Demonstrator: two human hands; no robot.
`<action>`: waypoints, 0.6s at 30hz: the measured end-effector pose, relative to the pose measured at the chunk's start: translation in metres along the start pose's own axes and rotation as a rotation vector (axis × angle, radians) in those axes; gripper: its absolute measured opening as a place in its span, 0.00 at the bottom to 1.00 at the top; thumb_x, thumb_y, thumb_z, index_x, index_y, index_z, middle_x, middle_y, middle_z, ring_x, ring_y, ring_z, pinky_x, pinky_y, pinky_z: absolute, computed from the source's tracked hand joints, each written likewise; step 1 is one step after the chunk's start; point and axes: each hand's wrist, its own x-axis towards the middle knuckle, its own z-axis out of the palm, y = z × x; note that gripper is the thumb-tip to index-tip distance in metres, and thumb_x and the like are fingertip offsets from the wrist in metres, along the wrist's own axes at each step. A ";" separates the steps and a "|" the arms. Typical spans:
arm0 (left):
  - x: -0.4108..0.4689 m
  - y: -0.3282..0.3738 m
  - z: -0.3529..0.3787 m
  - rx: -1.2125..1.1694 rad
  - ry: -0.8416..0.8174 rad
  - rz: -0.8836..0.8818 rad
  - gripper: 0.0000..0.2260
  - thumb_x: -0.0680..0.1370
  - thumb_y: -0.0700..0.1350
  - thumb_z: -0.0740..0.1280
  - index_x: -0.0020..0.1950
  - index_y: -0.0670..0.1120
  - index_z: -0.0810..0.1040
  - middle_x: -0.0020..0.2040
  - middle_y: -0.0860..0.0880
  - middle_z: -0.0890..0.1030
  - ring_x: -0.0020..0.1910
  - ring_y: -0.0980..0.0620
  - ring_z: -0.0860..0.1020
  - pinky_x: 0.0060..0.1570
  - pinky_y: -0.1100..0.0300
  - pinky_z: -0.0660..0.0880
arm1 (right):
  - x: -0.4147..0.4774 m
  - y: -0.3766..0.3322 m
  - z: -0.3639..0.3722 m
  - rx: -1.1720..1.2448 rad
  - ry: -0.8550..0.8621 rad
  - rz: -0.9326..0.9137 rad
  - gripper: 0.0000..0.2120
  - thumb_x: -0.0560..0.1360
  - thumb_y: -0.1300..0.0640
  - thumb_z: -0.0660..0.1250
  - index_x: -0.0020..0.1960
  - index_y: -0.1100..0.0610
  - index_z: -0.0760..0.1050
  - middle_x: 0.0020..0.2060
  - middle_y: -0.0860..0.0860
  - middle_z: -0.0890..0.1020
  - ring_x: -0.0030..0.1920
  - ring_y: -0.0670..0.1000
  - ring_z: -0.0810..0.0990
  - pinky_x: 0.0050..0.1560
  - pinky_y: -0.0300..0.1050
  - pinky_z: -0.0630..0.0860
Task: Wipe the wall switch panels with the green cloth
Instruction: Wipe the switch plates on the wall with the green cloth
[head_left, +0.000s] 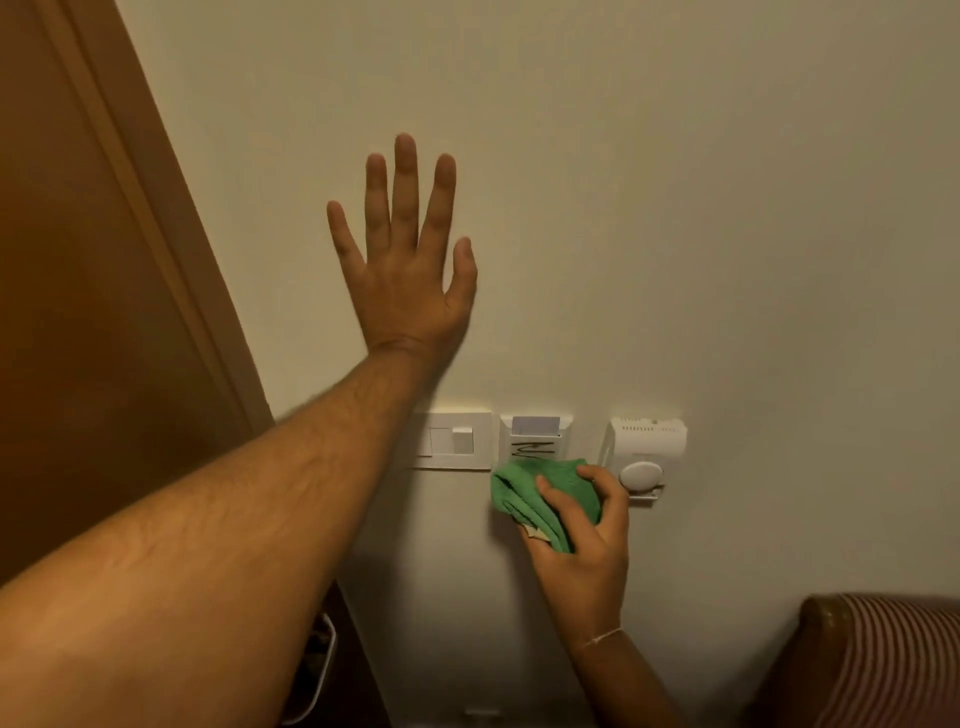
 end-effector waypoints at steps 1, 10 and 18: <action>0.000 -0.002 0.004 0.000 0.029 0.007 0.35 0.87 0.56 0.60 0.90 0.56 0.45 0.90 0.45 0.52 0.89 0.40 0.51 0.84 0.31 0.44 | -0.005 0.003 0.006 -0.022 -0.005 0.001 0.24 0.67 0.57 0.86 0.61 0.55 0.86 0.69 0.55 0.73 0.68 0.60 0.77 0.63 0.56 0.83; -0.001 -0.003 0.012 0.046 0.110 -0.012 0.32 0.85 0.55 0.63 0.88 0.49 0.62 0.86 0.38 0.64 0.86 0.33 0.60 0.82 0.27 0.51 | -0.008 0.011 0.047 -0.079 0.029 -0.015 0.25 0.66 0.64 0.86 0.61 0.60 0.86 0.69 0.58 0.71 0.67 0.67 0.78 0.59 0.62 0.85; -0.002 0.000 0.010 0.058 0.132 -0.033 0.31 0.84 0.53 0.65 0.87 0.48 0.65 0.85 0.37 0.66 0.84 0.32 0.62 0.81 0.26 0.54 | -0.003 0.024 0.047 -0.110 0.101 0.003 0.22 0.68 0.66 0.83 0.61 0.60 0.86 0.68 0.61 0.73 0.69 0.65 0.77 0.68 0.57 0.81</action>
